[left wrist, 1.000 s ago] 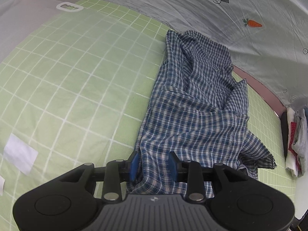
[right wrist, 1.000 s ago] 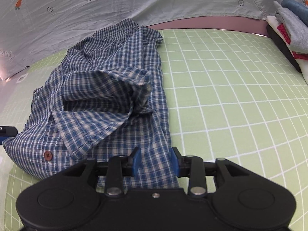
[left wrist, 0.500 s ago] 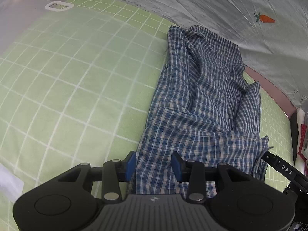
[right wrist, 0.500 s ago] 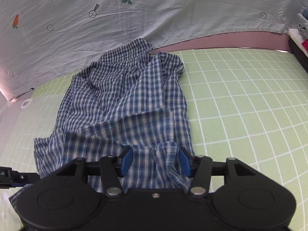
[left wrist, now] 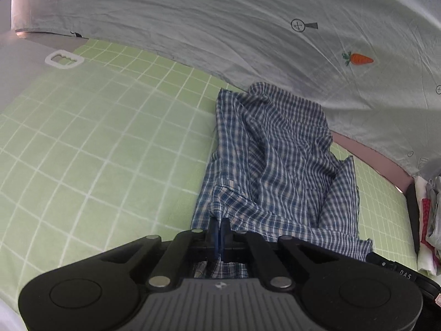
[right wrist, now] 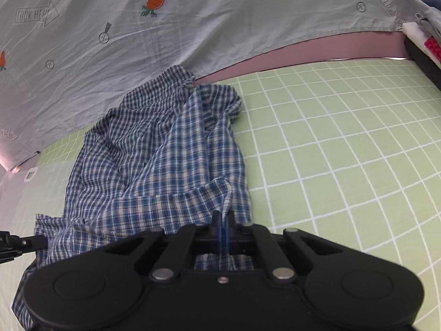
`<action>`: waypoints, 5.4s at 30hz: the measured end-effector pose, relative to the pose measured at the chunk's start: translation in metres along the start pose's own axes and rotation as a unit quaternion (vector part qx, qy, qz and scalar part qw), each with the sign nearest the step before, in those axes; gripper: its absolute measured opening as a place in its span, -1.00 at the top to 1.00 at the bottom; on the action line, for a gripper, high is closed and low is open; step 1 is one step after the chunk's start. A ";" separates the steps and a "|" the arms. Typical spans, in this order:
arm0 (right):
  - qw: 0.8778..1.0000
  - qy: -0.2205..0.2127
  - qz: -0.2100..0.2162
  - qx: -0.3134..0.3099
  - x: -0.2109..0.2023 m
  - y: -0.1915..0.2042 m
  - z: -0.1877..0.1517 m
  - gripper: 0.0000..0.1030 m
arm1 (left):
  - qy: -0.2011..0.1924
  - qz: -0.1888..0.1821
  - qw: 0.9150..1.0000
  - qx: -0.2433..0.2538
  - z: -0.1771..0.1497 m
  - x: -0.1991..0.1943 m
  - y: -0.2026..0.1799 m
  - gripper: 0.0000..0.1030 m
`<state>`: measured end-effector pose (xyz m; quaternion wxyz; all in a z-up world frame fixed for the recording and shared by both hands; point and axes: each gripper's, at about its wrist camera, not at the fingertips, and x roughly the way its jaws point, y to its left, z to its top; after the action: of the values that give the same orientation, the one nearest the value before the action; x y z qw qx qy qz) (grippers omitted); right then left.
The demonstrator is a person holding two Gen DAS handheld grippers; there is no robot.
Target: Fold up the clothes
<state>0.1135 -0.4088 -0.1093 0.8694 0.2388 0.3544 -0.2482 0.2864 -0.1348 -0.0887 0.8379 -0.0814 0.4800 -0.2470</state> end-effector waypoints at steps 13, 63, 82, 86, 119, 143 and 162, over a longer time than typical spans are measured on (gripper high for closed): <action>0.996 -0.009 -0.083 -0.035 0.009 -0.005 -0.001 0.20 | 0.007 0.069 0.997 -0.029 -0.009 0.006 0.020 -0.04; 0.993 0.099 0.042 0.045 -0.095 -0.031 -0.109 0.92 | 0.106 0.011 0.959 -0.261 -0.150 -0.091 0.048 0.90; 0.957 0.153 0.144 0.202 -0.184 -0.109 -0.112 0.92 | 0.126 -0.093 0.843 -0.515 -0.181 -0.159 0.053 0.92; 0.935 0.127 0.171 0.282 -0.191 -0.117 -0.094 0.93 | 0.125 -0.117 0.835 -0.523 -0.152 -0.148 0.044 0.92; 0.980 0.016 0.110 0.164 0.018 -0.054 0.106 -0.37 | 0.064 -0.018 0.973 -0.223 0.041 0.015 0.018 -0.54; 0.976 0.076 0.117 0.170 0.064 -0.049 0.056 -0.98 | 0.094 -0.027 0.993 -0.072 0.014 0.071 -0.004 -0.65; 0.955 0.138 0.178 0.194 0.028 -0.025 0.012 0.47 | 0.167 -0.159 0.970 -0.074 -0.038 0.030 -0.061 0.56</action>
<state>0.1224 -0.4422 -0.1280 0.7791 0.4937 0.3681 -0.1176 0.2462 -0.1983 -0.1091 0.6874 -0.1764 0.6108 -0.3511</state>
